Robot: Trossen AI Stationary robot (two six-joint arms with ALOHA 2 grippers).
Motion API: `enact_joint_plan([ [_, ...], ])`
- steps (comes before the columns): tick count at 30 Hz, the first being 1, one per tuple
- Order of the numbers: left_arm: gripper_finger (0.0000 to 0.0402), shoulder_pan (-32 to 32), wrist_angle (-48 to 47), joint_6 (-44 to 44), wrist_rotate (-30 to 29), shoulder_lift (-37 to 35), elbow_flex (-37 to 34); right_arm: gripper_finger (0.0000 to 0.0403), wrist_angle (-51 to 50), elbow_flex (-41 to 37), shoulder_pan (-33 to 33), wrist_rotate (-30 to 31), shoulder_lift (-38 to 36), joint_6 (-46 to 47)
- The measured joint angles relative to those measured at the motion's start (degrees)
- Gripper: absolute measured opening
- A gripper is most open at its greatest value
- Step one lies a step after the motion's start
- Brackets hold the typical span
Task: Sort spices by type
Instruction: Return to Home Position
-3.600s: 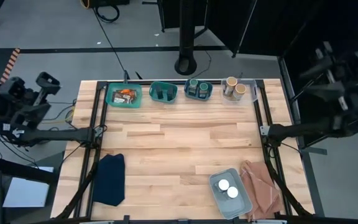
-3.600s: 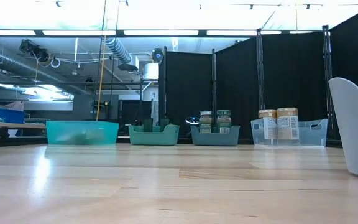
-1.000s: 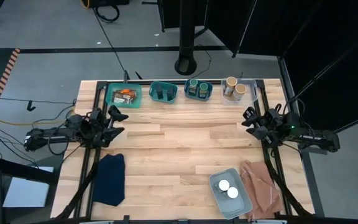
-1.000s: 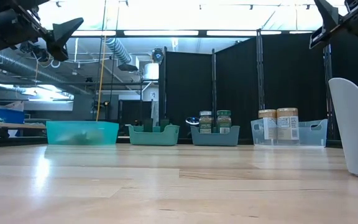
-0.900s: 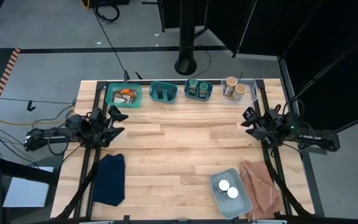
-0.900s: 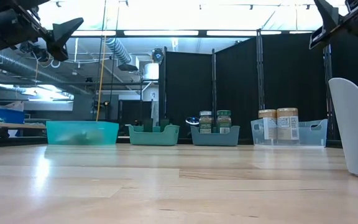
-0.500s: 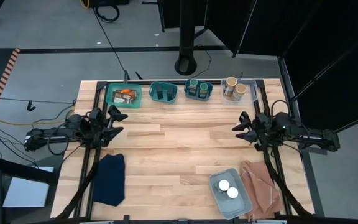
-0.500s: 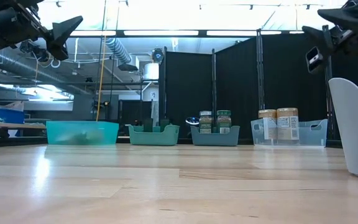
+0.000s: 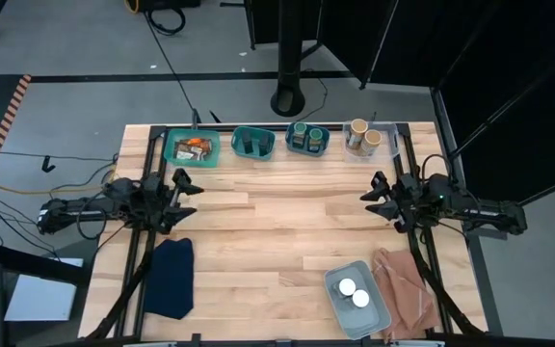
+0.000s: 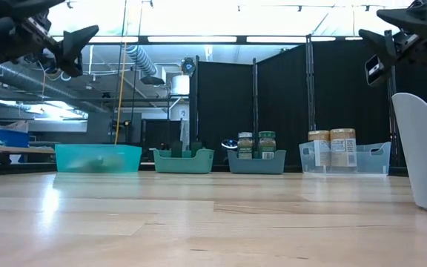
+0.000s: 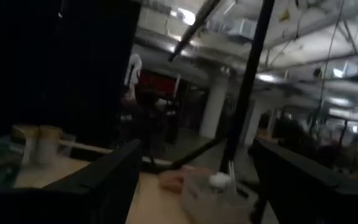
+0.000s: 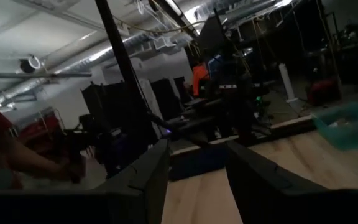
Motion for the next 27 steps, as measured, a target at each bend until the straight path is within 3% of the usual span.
enact_joint_plan([
  [3, 0.0310, 0.0, -2.0, 4.3, -0.4, 0.0, 0.0, 0.0163, 0.2, 0.0, 0.0, -0.1, 0.0, -5.3],
  [8, 0.0310, 0.0, -2.3, 14.3, -8.2, 0.0, 0.0, 0.0163, -2.0, 0.0, 0.0, -0.6, 0.0, -15.1],
  [11, 0.0310, 0.0, -4.5, 16.5, -8.9, 0.0, 0.0, 0.0163, -2.2, 0.0, 0.0, -1.5, 0.0, -19.5],
  [15, 0.0310, 0.0, -4.8, 15.0, -7.7, 0.0, 0.0, 0.0163, -2.5, 0.0, 0.0, -1.7, 0.0, -22.5],
  [21, 0.0310, -0.1, -4.3, 11.9, -1.1, 0.0, 0.0, 0.0163, -6.5, 0.0, 0.0, -1.7, 0.0, -22.9],
  [27, 0.0310, -0.1, -3.0, 6.1, -0.8, 0.0, 0.0, 0.0163, -7.4, 0.0, 0.0, -1.7, 0.0, -22.2],
])
